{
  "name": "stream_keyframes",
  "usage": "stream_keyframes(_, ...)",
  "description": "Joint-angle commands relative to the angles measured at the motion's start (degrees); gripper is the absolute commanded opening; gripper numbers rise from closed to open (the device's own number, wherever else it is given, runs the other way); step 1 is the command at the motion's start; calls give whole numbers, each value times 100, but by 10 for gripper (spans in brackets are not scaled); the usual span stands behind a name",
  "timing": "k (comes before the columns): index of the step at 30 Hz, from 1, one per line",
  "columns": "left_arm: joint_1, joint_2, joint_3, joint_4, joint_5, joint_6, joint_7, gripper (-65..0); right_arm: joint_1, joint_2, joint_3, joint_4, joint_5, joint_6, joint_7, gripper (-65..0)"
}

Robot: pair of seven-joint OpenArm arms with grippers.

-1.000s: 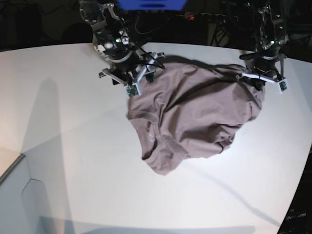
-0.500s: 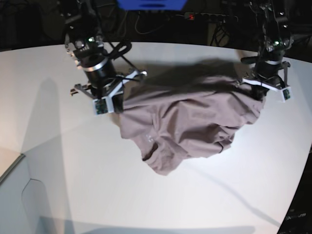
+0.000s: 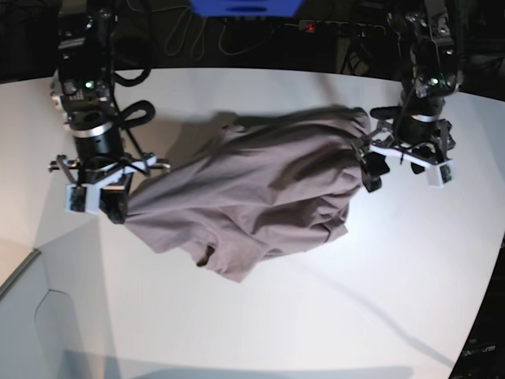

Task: Layout the t-shirt on the table in an organized manner, then fold the t-shirt properly
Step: 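Grasp the shirt with the right gripper and stretch it between grippers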

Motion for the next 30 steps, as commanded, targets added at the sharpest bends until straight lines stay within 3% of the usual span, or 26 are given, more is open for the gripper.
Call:
stream_keyframes(1,36,-44,-5,96,5,5,-116,-60,69,121,165,87,63,23,196,-650)
stream_keyframes(6,36,-44,189,-379,-30,5,-116,-59,69,288,666,61,458,23,196,-650)
stream_keyframes(15,-87,-35,1551,-1750,-39,5,-169,-60,-54,297,666,43,493,23,187,-650)
stream_keyframes(21,-351,-26,2008,-2146,-39,5,-169,-75,-90,314,692,-71,493,23,187,-650)
stream_keyframes(24,-474,-44,2140,-2172,-39,-3,-160,-187,-98,314,692,-71,493,23,187,-650)
stream_keyframes(30,-500,9,2132,-2190,-39,-3,-169,-650,-98,314,692,-71,493,23,187,-650)
